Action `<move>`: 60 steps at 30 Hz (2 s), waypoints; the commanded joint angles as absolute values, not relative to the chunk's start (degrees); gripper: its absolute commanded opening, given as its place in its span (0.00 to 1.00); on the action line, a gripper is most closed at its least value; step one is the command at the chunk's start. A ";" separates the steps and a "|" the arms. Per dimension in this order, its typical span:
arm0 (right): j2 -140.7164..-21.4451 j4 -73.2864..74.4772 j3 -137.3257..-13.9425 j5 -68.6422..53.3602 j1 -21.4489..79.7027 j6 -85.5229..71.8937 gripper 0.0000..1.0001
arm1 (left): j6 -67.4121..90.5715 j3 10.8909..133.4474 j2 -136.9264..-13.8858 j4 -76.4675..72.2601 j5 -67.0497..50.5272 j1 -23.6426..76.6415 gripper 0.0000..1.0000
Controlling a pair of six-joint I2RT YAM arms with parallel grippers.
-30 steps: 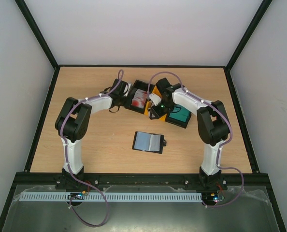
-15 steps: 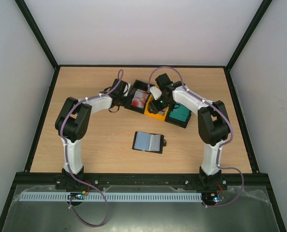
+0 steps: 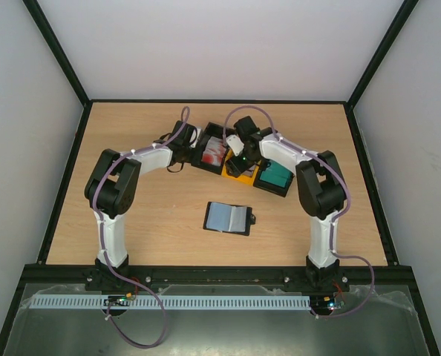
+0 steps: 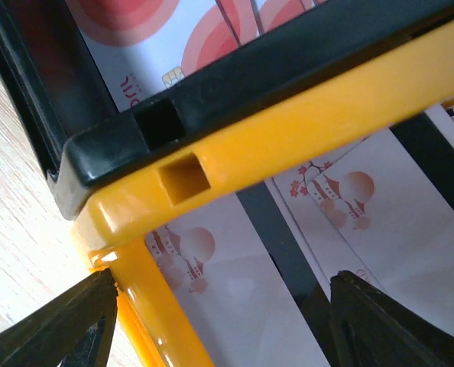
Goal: Put the credit cards into the card holder
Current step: Pick up the credit card from the storage box.
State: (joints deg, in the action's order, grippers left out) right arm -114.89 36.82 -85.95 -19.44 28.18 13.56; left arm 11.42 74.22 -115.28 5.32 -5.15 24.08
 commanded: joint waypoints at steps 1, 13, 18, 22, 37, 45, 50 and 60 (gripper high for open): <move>-117.66 39.87 -88.89 -15.32 28.56 16.72 0.74 | 14.74 76.08 -116.95 2.28 -11.12 23.38 0.11; -122.34 47.13 -93.19 -17.39 28.56 19.43 0.89 | 12.67 77.11 -117.68 2.31 -11.32 23.99 0.11; -120.28 47.65 -90.23 -20.78 28.69 20.47 0.89 | 11.90 77.91 -117.74 1.84 -10.42 24.08 0.11; -118.44 46.56 -87.98 -20.76 29.04 20.10 0.89 | 10.27 78.59 -118.00 1.28 -10.50 24.24 0.10; -119.09 47.98 -88.15 -27.68 30.37 16.92 0.86 | 5.49 81.26 -119.78 -1.30 -16.52 24.70 0.13; -114.36 44.08 -89.21 -27.72 29.27 12.46 0.82 | 6.62 82.62 -120.18 1.05 -16.69 24.61 0.21; -116.28 45.95 -89.68 -27.94 28.22 12.30 0.62 | 7.37 82.97 -120.05 1.50 -16.70 24.52 0.22; -116.38 45.15 -87.10 -25.53 28.04 12.11 0.42 | 7.56 83.36 -120.04 2.18 -16.88 24.52 0.23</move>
State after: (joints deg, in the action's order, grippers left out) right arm -116.90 44.77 -88.07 -27.51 28.12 12.58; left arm 6.66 80.62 -120.44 4.43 -13.61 24.36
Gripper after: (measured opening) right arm 0.465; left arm 0.226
